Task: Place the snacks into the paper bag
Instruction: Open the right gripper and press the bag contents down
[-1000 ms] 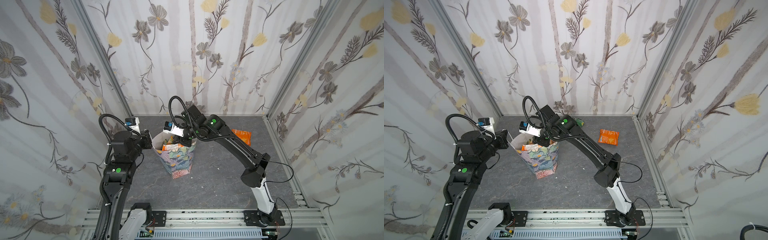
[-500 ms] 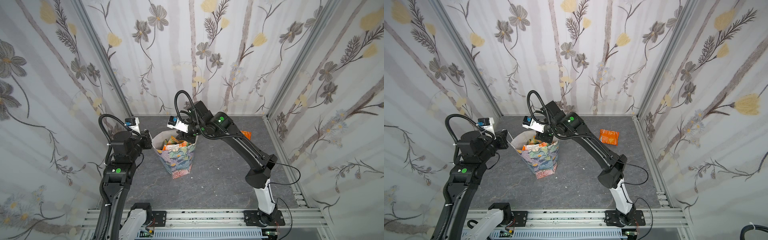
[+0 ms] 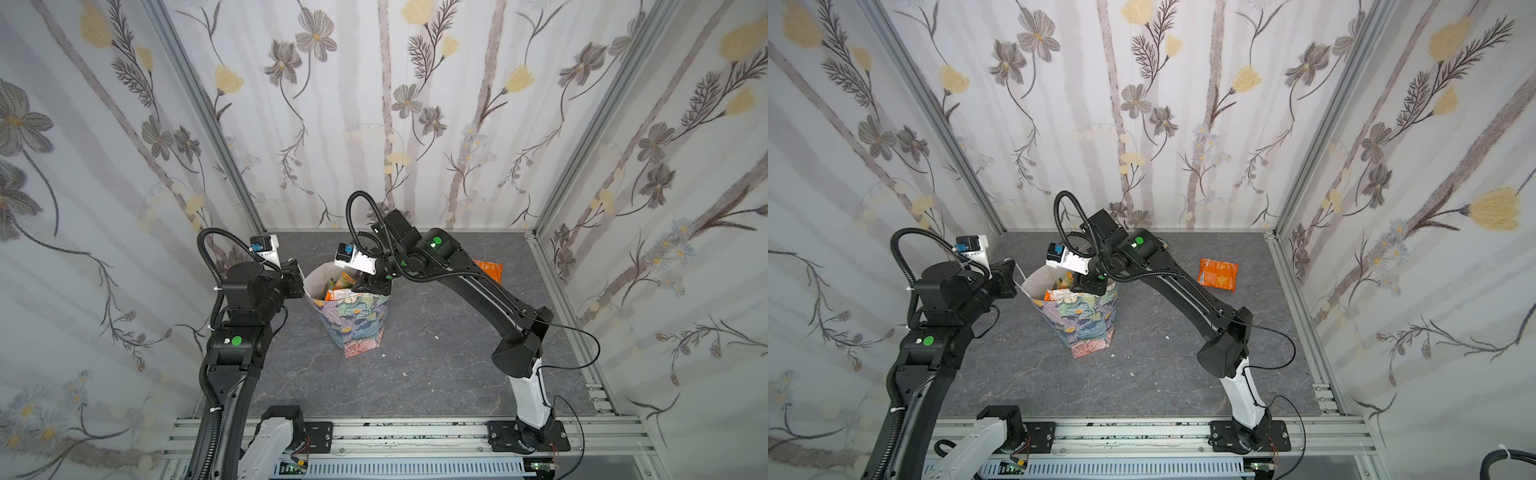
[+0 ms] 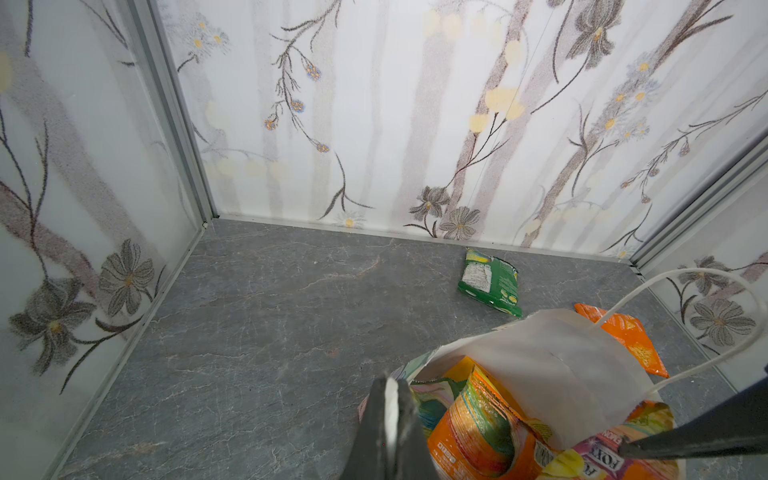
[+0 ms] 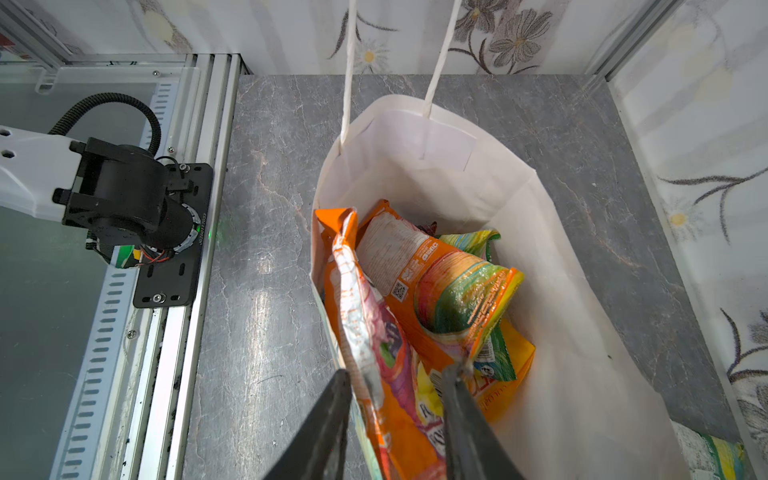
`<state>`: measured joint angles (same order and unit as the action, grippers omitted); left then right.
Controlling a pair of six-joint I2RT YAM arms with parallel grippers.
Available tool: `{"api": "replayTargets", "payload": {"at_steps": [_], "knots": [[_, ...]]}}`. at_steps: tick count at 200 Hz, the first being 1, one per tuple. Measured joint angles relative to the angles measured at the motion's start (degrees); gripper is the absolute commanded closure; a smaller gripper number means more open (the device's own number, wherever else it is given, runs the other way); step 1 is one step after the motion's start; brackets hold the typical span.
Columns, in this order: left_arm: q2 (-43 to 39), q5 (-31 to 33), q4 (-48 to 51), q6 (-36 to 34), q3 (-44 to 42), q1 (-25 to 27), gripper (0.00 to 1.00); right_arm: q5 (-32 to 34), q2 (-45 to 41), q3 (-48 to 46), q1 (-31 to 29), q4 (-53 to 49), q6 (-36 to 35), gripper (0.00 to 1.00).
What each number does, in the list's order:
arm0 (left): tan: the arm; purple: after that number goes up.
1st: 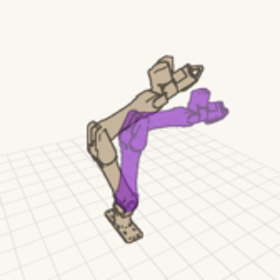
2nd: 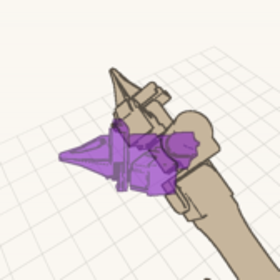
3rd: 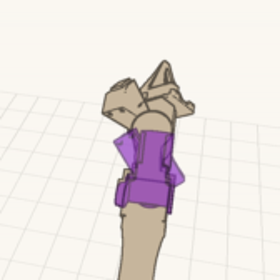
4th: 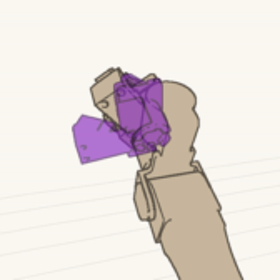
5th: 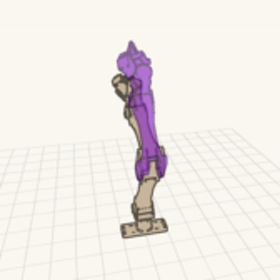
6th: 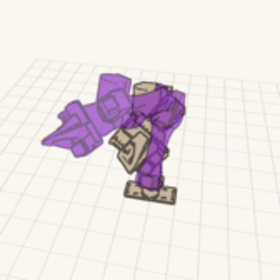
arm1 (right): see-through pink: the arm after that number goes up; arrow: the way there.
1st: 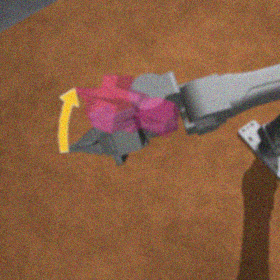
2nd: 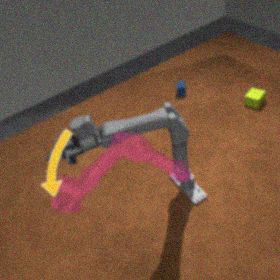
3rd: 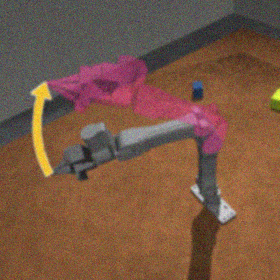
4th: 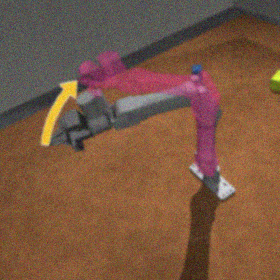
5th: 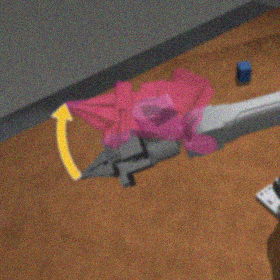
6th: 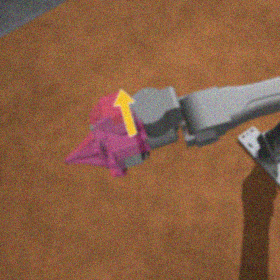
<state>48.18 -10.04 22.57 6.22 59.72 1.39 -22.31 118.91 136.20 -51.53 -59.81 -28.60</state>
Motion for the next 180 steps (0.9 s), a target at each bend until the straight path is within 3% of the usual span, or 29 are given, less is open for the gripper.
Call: {"api": "replayTargets", "payload": {"at_steps": [49, 66, 173, 180], "knots": [[0.0, 0.0, 0.0, 0.0, 0.0, 0.0, 1.0, 0.2, 1.0, 0.0, -0.1, 0.0, 0.0, 0.82], [0.1, 0.0, 0.0, 0.0, 0.0, 0.0, 1.0, 0.2, 1.2, 0.0, -0.1, 0.0, 0.0, 1.0], [0.2, 0.0, 0.0, -0.2, 0.0, 0.0, 1.0, 0.2, 7.3, 1.1, -0.7, -1.5, -0.2, 1.0], [0.2, 0.0, 0.0, -0.2, 0.0, 0.0, 1.0, 0.4, 7.3, 1.1, -0.8, -1.7, -0.2, 0.89]]}}
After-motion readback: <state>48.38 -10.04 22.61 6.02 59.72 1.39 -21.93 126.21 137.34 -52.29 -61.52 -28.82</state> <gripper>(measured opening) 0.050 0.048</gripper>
